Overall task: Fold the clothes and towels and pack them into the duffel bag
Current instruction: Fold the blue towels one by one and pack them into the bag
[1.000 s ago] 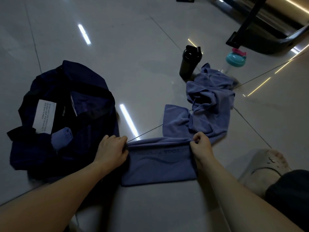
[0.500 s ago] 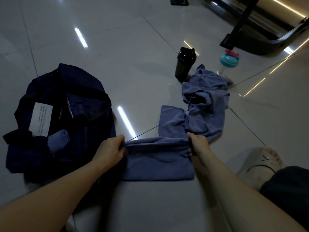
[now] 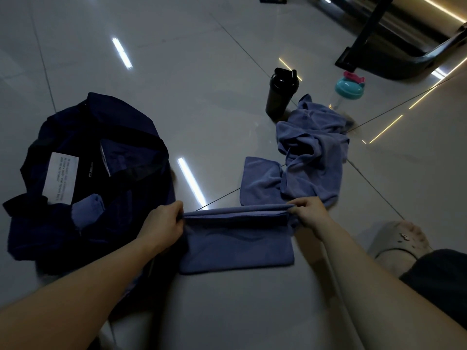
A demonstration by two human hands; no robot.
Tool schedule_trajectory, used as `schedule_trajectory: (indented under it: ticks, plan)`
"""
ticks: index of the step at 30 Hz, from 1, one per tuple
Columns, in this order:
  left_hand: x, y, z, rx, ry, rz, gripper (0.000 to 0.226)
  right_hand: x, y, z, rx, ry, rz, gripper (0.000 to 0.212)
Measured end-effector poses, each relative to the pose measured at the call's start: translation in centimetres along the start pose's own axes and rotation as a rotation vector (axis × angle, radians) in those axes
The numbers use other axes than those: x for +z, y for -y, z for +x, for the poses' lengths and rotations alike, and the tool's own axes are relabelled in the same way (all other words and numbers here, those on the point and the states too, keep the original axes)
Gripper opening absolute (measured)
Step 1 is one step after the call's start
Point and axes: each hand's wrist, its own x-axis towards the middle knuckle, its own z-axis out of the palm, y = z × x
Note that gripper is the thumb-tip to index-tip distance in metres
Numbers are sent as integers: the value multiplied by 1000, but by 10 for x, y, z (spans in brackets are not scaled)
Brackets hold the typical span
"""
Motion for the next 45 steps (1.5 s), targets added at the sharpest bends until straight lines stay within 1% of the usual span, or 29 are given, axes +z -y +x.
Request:
schedule_trajectory:
  ticks: [3, 6, 9, 11, 12, 13, 15, 17, 19, 20, 21, 24, 25, 26, 28, 31, 33, 36, 40, 42, 45]
  plan:
    - [-2, -1, 6, -32, 31, -20, 4, 2, -1, 3, -41, -17, -28, 24]
    - [-2, -2, 11, -44, 31, -33, 3, 12, 0, 7, -76, -35, -49, 25]
    - [0, 0, 15, -51, 24, -27, 9, 17, -3, 12, -43, -104, -31, 17]
    - [2, -2, 18, -58, 23, -34, 13, 18, -2, 12, -36, -173, -77, 11]
    - [3, -2, 20, -63, 20, -37, 16, 19, 0, 11, -59, -173, -93, 12]
    - [3, -3, 22, -67, 16, -40, 18, 21, 2, 10, -88, -145, -96, 15]
    - [3, -5, 25, -72, 16, -48, 24, 26, 5, 9, -139, -44, -114, 31]
    - [2, -7, 28, -77, 19, -55, 29, 31, 9, 11, -164, 22, -245, 48]
    - [1, -9, 28, -84, 15, -59, 32, 35, 9, 20, -185, 40, -400, 55]
    - [1, -10, 28, -87, 9, -62, 33, 37, 8, 24, -195, 38, -460, 54]
    - [2, -9, 28, -92, -1, -65, 32, 37, 10, 26, -196, 34, -526, 48]
    - [1, -7, 26, -108, -63, -63, 21, 41, 13, 29, -214, -4, -712, 14]
    - [0, -6, 26, -106, -87, -47, 17, 43, 15, 28, -210, -21, -747, 5]
    - [0, -5, 26, -103, -102, -26, 15, 45, 17, 27, -211, -31, -772, 3]
    - [-2, -4, 26, -98, -111, 25, 12, 47, 19, 26, -208, -40, -800, 10]
    - [-2, -2, 26, -91, -115, 74, 10, 42, 18, 21, -240, -78, -754, 16]
    - [-2, -1, 28, -88, -111, 89, 11, 35, 17, 16, -283, -101, -722, 17]
    - [-1, 1, 29, -97, -104, 90, 15, 24, 17, 10, -352, -107, -778, 13]
    - [-3, 1, 25, -108, -78, 50, 11, 21, 17, 0, -423, -139, -824, 18]
    - [-7, -1, 22, -109, -60, 36, 7, 23, 17, -4, -402, -121, -798, 16]
    - [-11, -5, 20, -160, -46, -35, 8, 26, 14, -3, -295, -53, -669, 9]
